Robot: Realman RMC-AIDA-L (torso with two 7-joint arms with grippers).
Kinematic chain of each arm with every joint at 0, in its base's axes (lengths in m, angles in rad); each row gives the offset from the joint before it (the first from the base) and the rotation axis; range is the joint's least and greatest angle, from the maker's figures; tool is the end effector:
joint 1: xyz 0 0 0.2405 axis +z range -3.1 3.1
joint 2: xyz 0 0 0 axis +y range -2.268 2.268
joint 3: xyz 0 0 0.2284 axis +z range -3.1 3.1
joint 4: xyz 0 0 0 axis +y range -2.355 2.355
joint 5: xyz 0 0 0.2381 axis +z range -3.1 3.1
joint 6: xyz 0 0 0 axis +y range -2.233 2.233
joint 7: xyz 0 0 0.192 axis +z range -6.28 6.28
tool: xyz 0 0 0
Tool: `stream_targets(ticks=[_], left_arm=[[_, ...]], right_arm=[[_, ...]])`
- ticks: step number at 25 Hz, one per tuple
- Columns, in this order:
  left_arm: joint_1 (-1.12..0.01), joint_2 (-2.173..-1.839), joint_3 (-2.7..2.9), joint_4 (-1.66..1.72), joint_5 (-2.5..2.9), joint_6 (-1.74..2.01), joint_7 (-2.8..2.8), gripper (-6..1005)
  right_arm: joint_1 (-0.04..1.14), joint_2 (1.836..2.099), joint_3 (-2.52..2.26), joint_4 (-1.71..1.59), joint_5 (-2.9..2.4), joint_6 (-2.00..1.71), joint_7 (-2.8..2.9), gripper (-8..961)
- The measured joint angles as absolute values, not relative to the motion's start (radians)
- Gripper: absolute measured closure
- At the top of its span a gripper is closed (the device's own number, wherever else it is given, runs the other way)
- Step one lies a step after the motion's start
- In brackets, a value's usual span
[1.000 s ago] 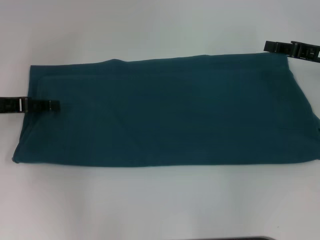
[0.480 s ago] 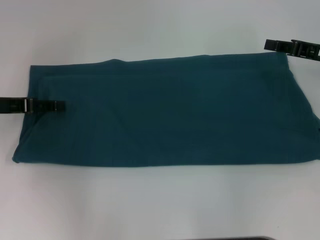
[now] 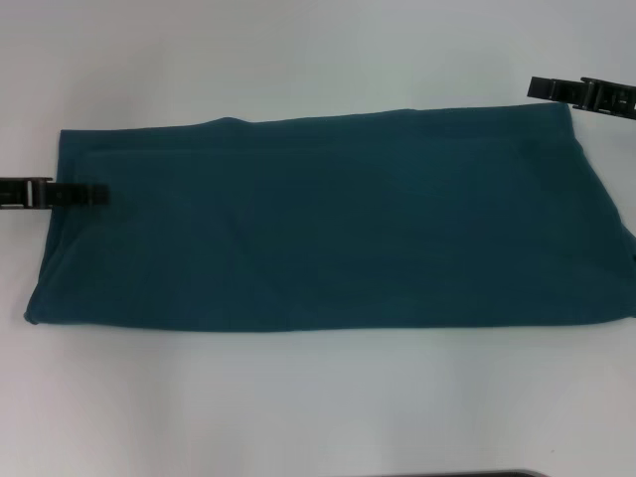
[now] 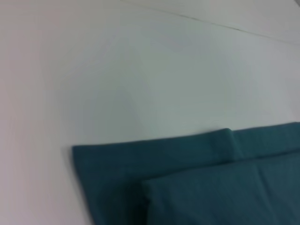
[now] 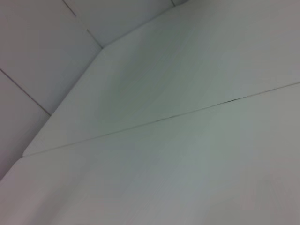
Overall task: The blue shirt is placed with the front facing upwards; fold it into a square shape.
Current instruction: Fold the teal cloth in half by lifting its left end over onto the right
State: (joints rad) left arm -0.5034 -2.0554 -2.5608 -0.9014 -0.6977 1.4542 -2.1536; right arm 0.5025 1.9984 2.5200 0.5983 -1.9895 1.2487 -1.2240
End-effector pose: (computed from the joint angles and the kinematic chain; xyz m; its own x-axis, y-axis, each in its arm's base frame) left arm -0.3230 0.3659 0.0299 0.4079 0.8428 0.3511 0.9087 -0.3372 -0.2463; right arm 0.3136 0.3979 0.0172 0.3506 -0.6873 -0.6362 -0.9256 -0.3580 -0.1233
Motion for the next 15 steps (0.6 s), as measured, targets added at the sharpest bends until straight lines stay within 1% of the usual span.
stream_targets(ticks=[6,15], left_arm=[[-0.495,-2.037,-2.568,-0.912,-0.696,1.451,-2.159,338],[-0.486,-2.031,-2.565,-0.904,-0.675,1.434,-2.206,339]], right_arm=[[0.509,2.0,2.523,0.598,-1.99,1.249,-1.224,806],[0.511,2.002,2.526,0.598,-1.99,1.249,-1.224,806]])
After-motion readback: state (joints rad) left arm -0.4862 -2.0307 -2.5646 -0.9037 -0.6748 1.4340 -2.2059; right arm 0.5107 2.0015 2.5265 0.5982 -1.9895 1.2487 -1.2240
